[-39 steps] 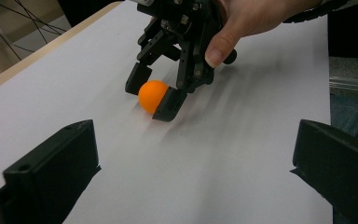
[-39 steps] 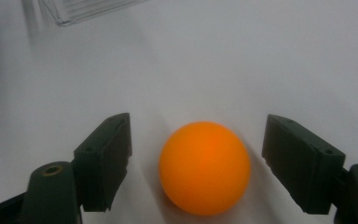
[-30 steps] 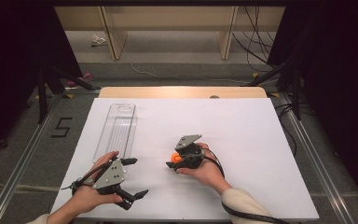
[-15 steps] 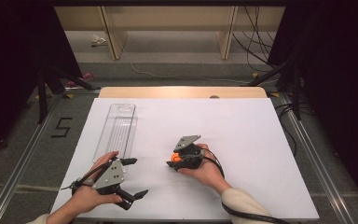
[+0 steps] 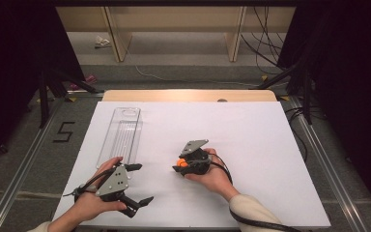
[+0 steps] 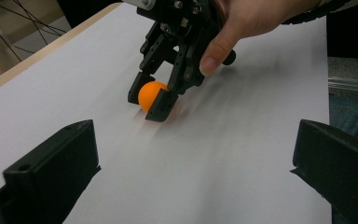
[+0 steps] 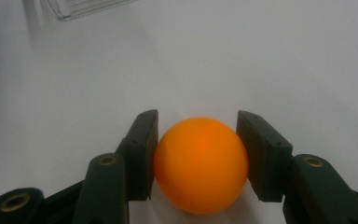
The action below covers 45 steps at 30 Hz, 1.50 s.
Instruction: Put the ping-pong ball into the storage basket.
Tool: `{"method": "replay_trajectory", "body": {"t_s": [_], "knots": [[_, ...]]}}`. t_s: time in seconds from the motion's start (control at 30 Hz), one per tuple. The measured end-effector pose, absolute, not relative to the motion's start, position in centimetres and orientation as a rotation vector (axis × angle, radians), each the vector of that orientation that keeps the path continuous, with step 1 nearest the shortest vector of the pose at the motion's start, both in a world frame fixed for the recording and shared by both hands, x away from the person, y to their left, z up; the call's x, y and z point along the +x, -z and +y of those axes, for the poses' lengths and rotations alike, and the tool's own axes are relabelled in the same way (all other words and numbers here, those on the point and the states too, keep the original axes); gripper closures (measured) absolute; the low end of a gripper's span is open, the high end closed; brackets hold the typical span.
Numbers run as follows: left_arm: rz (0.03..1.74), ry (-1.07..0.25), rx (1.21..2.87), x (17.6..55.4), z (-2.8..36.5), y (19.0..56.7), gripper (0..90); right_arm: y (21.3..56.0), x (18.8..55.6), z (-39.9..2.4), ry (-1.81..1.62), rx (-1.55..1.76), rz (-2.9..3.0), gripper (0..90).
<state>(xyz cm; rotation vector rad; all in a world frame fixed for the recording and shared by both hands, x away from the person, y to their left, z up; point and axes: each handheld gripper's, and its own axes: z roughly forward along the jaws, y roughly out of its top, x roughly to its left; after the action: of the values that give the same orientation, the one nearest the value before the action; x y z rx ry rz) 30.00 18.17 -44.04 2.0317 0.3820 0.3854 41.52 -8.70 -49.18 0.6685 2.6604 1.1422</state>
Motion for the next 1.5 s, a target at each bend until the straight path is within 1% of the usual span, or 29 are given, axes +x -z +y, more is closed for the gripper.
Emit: {"method": "replay_trajectory", "body": {"t_s": [1.5], "knots": [[0.381, -0.389, 2.029, 30.0, 18.2, 44.0, 0.0, 47.6, 41.3, -8.6, -1.237, 0.661, 2.622, 51.2]]}}
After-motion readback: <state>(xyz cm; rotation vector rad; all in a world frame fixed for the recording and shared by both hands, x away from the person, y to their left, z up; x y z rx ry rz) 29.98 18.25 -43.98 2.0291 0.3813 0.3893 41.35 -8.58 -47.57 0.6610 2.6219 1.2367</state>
